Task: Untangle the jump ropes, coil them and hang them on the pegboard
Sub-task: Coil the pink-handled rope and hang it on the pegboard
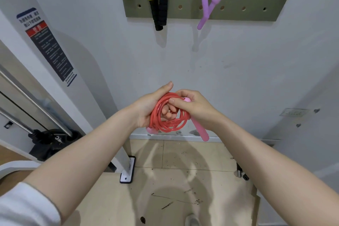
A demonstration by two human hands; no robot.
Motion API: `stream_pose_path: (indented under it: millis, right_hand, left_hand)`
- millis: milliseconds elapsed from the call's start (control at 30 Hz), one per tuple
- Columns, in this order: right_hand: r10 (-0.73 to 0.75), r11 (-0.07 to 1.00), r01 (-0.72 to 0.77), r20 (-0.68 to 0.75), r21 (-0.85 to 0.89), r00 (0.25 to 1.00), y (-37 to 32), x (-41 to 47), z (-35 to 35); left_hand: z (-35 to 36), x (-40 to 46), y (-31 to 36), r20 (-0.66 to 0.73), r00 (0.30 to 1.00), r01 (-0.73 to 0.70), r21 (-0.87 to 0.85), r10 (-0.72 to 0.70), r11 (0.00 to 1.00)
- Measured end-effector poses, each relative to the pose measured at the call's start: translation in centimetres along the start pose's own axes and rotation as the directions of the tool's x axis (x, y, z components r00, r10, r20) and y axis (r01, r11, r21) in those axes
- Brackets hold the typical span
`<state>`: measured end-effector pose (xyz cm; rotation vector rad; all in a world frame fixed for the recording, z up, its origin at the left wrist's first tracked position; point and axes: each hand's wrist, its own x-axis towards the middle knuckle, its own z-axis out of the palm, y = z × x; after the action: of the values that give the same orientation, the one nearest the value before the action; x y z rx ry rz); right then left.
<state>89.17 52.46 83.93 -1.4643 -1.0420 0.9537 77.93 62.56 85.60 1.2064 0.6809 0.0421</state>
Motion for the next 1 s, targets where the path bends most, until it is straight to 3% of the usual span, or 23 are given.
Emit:
stream_pose_path:
  millis: [100,200,267,367,467,567,667,733,900,1000]
  right_hand:
    - [0.03,0.998,-0.031,0.019,0.06,0.999,0.4,-0.1,-0.8]
    - [0.052,0.978,-0.08,0.145,0.195,0.988,0.1,-0.8,-1.7]
    - [0.071,0.992,-0.085,0.142,0.098,0.987,-0.3,-1.0,-2.0]
    - [0.066,0.994,-0.067,-0.016,-0.088,0.998,-0.4,-0.5,-2.4]
    - [0.091,0.989,-0.074,-0.135,0.125,0.987,-0.1,0.0,-2.8]
    - [0.166,0.925,-0.118,-0.104,0.361,0.981,0.3,0.1,-2.6]
    - [0.216,0.886,-0.175,-0.047,0.43,0.975,0.5,0.1,-2.0]
    - [0.243,0.886,-0.194,-0.066,0.42,0.968,0.5,0.1,-1.8]
    - [0.267,0.921,-0.241,-0.043,0.307,0.963,0.3,0.0,-2.6]
    - [0.209,0.974,-0.213,0.061,0.078,0.976,-0.1,-0.6,-3.0]
  left_hand:
    - [0.8,0.9,-0.2,-0.034,0.999,-0.032,0.024,0.033,0.999]
    - [0.6,0.9,-0.6,0.068,0.995,-0.08,0.093,0.074,0.992]
    - [0.0,0.9,-0.9,0.098,0.989,-0.129,0.173,0.113,0.976]
    - [-0.7,1.4,-1.2,-0.028,0.977,-0.204,0.15,0.211,0.967]
    - [-1.0,1.6,-1.9,0.004,0.966,-0.256,-0.044,0.257,0.966]
    - [-0.8,1.7,-3.3,0.017,0.948,-0.319,0.037,0.318,0.947]
    - [-0.1,1.6,-3.7,0.05,0.952,-0.303,-0.005,0.303,0.953]
    - [0.3,1.5,-3.3,0.021,0.97,-0.242,-0.048,0.243,0.969]
    - [0.2,1.6,-2.3,-0.037,0.989,-0.141,0.088,0.145,0.986]
    - [0.4,1.7,-1.6,-0.014,0.991,-0.131,0.092,0.133,0.987]
